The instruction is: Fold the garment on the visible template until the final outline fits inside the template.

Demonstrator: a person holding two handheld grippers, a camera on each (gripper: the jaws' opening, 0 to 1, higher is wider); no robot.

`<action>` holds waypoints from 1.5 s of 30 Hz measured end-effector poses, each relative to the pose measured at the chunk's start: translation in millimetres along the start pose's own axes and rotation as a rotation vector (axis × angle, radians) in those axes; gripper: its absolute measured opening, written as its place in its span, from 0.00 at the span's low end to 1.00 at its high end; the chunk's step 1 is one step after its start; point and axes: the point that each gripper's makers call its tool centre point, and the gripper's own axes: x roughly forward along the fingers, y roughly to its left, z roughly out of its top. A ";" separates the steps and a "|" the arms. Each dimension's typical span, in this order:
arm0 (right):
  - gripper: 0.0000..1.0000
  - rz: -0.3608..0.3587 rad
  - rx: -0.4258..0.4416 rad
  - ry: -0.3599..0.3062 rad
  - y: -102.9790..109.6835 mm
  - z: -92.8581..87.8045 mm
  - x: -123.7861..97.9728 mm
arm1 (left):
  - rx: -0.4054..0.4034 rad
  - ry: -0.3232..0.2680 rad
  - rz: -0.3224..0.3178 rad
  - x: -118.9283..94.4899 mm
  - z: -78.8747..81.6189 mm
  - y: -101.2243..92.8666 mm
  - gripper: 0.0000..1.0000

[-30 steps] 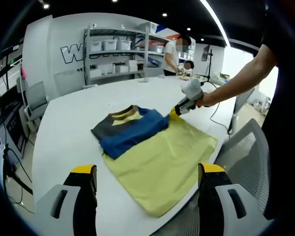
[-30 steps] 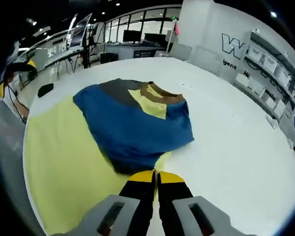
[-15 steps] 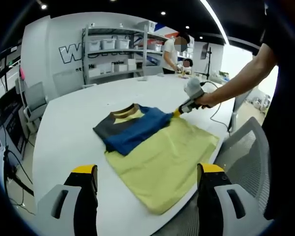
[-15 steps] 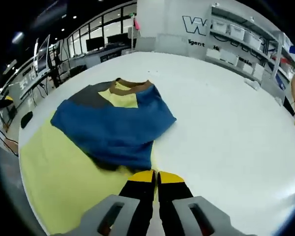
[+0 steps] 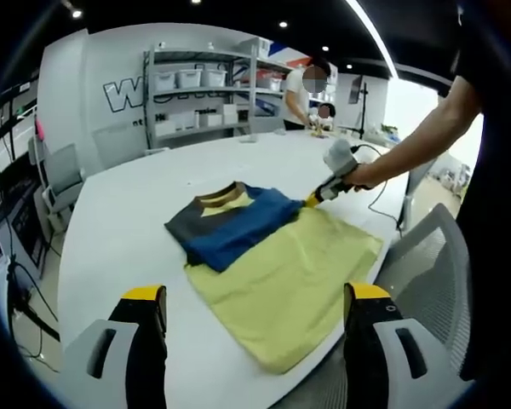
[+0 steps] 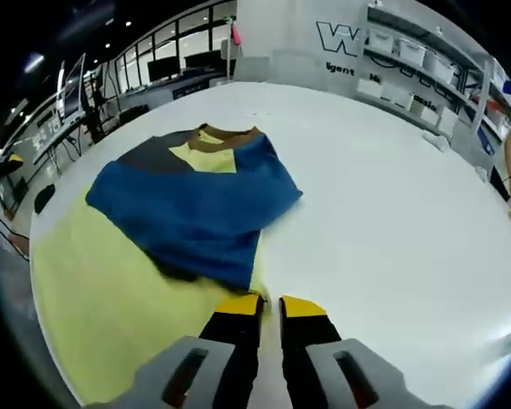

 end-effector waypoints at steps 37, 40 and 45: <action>0.14 0.037 -0.165 -0.086 -20.9 71.9 10.9 | 0.006 -0.044 0.032 2.7 13.6 13.4 0.87; 0.14 0.039 -0.172 -0.087 -20.9 77.3 11.6 | 0.003 -0.040 0.031 2.6 12.6 12.9 0.87; 0.14 0.045 -0.183 -0.090 -22.6 83.4 15.6 | 0.004 -0.042 0.030 3.0 13.0 12.3 0.87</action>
